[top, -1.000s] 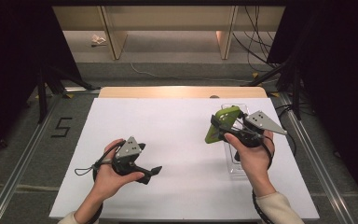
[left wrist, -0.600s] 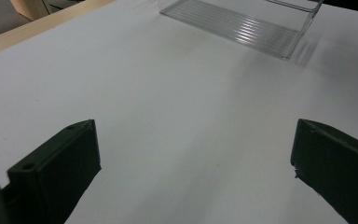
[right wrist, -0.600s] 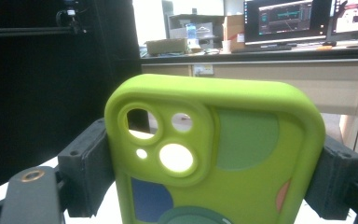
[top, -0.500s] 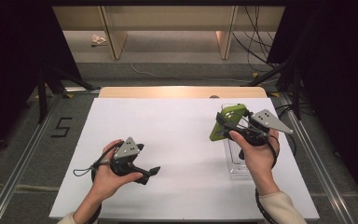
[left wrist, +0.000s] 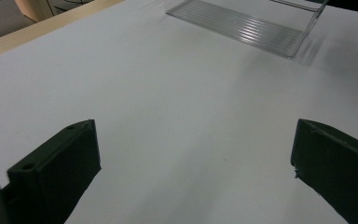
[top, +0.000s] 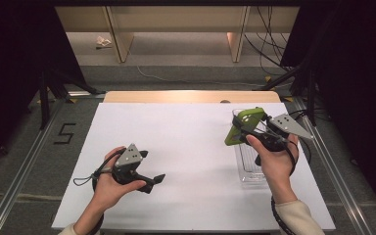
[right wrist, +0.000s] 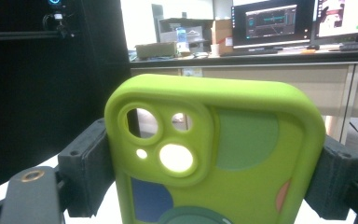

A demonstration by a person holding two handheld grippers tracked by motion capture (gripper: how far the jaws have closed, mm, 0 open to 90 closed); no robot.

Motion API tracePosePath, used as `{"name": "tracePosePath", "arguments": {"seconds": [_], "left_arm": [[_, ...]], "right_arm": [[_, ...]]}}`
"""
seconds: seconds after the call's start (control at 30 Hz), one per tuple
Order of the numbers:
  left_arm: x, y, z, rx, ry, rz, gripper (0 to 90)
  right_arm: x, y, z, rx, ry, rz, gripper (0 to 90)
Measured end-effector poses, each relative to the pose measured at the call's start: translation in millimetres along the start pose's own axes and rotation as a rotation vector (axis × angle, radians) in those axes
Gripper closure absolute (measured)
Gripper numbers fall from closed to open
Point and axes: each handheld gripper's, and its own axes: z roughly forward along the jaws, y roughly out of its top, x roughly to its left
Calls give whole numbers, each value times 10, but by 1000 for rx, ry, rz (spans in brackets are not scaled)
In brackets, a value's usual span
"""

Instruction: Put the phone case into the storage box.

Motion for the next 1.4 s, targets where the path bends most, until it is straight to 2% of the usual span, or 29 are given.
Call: {"name": "tracePosePath", "arguments": {"seconds": [0.43,0.97,1.4], "left_arm": [[62,-31,-64,-21,20,-16,6],[105,-59,-95,-18,50,-26,9],[123,-72,-108,-18,57,-29,9]], "right_arm": [[-73,17,-24,-3,-27,0,177],[-135,18,-36,-3,-55,-3,177],[-188,12,-43,4,-77,-3,177]]}}
